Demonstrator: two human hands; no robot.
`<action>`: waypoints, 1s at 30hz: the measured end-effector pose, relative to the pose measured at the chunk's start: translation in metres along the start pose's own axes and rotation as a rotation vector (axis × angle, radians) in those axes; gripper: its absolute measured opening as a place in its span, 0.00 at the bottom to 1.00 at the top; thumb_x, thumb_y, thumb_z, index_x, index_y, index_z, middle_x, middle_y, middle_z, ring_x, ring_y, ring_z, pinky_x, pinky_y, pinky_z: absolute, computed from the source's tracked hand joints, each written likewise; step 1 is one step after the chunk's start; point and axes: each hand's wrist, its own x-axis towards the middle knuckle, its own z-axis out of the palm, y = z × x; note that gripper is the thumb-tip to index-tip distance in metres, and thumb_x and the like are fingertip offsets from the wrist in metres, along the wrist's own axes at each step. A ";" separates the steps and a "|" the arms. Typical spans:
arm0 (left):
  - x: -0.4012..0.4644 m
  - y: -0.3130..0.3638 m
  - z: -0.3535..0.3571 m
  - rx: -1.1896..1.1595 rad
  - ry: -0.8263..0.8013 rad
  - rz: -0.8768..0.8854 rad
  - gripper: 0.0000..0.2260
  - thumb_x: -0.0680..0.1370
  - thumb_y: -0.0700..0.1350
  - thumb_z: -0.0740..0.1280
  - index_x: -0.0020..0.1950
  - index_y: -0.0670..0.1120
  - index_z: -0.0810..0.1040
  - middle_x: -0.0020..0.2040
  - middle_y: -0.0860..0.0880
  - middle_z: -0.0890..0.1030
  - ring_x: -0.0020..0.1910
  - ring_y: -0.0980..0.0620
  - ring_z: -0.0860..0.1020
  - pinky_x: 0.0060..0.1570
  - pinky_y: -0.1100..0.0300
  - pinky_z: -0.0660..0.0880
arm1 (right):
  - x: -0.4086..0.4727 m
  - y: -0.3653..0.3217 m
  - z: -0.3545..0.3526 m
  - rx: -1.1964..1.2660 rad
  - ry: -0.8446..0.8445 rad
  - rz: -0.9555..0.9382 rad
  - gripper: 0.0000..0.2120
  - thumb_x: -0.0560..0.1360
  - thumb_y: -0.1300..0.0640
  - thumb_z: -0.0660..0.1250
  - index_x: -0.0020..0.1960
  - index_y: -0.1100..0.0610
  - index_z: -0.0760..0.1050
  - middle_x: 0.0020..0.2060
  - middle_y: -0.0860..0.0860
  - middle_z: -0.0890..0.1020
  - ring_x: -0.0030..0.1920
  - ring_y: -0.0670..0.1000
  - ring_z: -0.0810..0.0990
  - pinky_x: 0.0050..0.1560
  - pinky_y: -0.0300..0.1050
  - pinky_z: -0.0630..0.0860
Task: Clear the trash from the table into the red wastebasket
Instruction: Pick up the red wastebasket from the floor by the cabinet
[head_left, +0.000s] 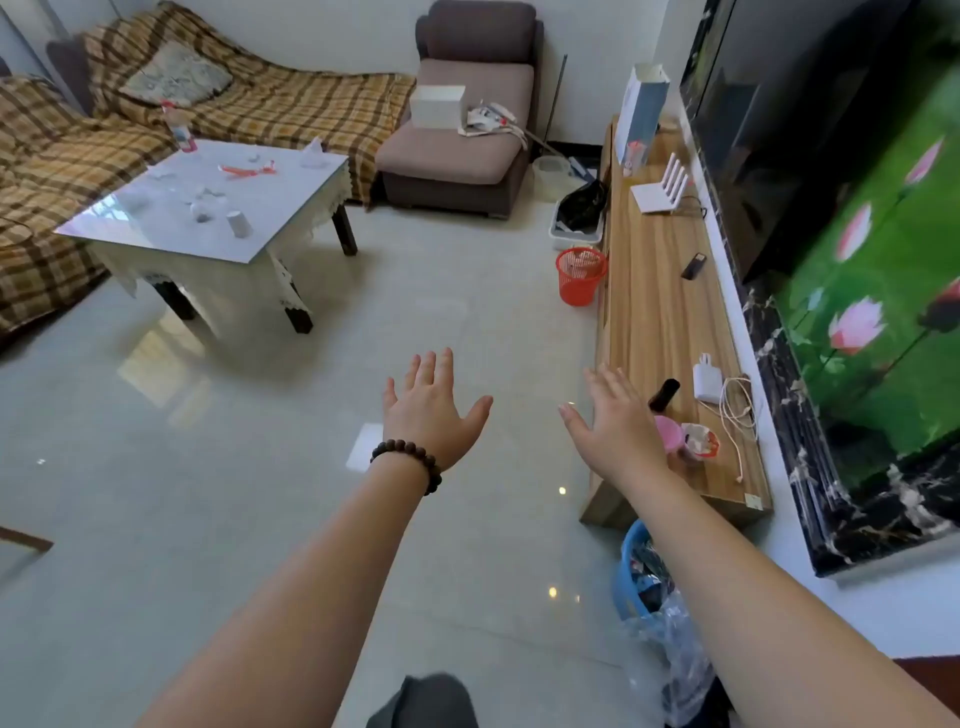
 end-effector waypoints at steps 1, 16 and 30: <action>0.004 0.002 0.004 0.011 -0.009 -0.007 0.36 0.74 0.66 0.52 0.77 0.48 0.49 0.77 0.48 0.55 0.76 0.51 0.48 0.71 0.46 0.45 | 0.005 0.004 0.001 -0.011 0.005 0.000 0.31 0.78 0.41 0.55 0.76 0.55 0.54 0.77 0.53 0.55 0.77 0.51 0.49 0.75 0.49 0.48; 0.268 -0.006 0.069 0.033 -0.075 -0.008 0.36 0.75 0.65 0.52 0.77 0.48 0.48 0.77 0.48 0.55 0.76 0.51 0.49 0.71 0.46 0.45 | 0.263 0.040 0.040 -0.048 -0.047 0.090 0.31 0.78 0.44 0.57 0.76 0.56 0.55 0.77 0.55 0.56 0.77 0.53 0.50 0.75 0.50 0.50; 0.603 0.022 0.080 0.037 -0.169 0.103 0.35 0.76 0.64 0.53 0.77 0.48 0.49 0.77 0.47 0.56 0.76 0.50 0.50 0.71 0.45 0.46 | 0.577 0.054 0.022 -0.014 0.002 0.261 0.30 0.78 0.45 0.59 0.75 0.56 0.57 0.76 0.55 0.57 0.77 0.55 0.52 0.74 0.50 0.53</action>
